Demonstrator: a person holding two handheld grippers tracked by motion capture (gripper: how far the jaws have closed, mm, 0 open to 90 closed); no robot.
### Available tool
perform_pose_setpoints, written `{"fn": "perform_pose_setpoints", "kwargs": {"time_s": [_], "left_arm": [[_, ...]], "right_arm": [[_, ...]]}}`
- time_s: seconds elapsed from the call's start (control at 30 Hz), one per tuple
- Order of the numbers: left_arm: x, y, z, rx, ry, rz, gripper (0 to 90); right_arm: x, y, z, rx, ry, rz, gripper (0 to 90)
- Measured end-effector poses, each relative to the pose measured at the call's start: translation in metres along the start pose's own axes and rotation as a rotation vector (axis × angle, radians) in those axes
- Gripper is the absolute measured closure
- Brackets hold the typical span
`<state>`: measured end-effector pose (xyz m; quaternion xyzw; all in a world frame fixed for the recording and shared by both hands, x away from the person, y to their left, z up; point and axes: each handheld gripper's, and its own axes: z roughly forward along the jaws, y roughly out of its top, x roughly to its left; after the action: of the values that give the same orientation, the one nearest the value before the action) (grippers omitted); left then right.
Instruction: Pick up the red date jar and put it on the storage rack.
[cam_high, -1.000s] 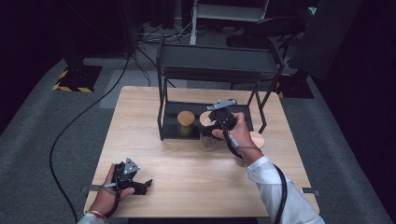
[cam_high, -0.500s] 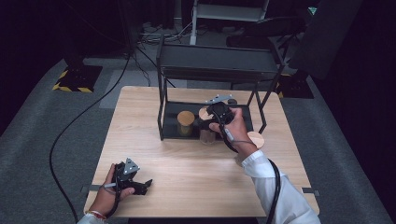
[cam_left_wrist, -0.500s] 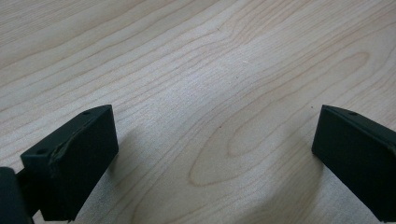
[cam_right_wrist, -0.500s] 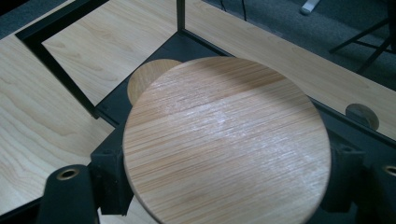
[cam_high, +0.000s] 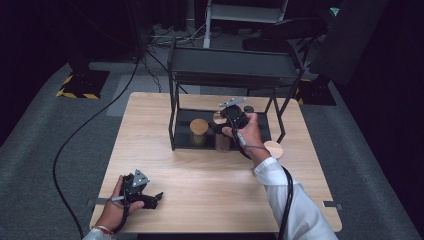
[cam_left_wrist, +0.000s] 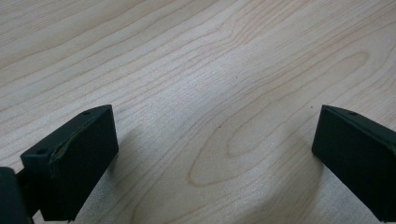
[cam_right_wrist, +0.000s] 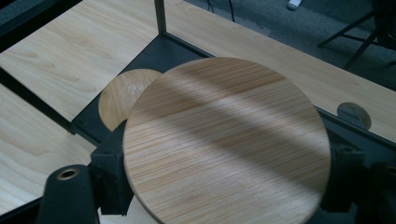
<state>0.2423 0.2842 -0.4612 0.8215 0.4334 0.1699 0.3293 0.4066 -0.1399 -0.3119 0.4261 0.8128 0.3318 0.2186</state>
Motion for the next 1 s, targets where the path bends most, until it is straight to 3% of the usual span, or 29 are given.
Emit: {"fn": "perform_pose_setpoints", "kwargs": {"time_s": [1.0], "left_arm": [[0.000,0.000,0.000,0.001,-0.001,0.000,0.0]], "right_arm": [[-0.004,-0.003,0.030,-0.027,-0.058,0.054,24.2]]}}
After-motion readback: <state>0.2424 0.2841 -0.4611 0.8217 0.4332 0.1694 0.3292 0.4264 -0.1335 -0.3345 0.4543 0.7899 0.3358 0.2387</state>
